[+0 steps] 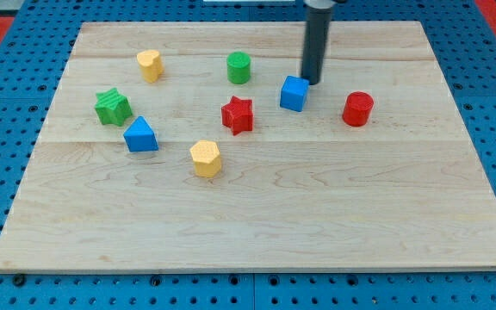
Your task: Place the red circle diagonally bottom right to the red star
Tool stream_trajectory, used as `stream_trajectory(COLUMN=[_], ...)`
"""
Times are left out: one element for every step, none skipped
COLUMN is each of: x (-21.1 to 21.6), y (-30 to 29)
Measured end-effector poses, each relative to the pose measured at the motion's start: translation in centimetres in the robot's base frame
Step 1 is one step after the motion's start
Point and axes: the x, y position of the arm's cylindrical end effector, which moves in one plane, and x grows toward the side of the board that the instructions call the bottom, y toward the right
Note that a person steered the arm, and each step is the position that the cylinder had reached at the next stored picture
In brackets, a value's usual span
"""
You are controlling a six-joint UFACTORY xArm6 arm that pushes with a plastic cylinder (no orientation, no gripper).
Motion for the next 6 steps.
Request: stream_trajectory(x=[1.4,4.8,8.6,9.3,13.3,12.6], y=[6.6,4.6,-0.8,-0.3,1.3,-3.0])
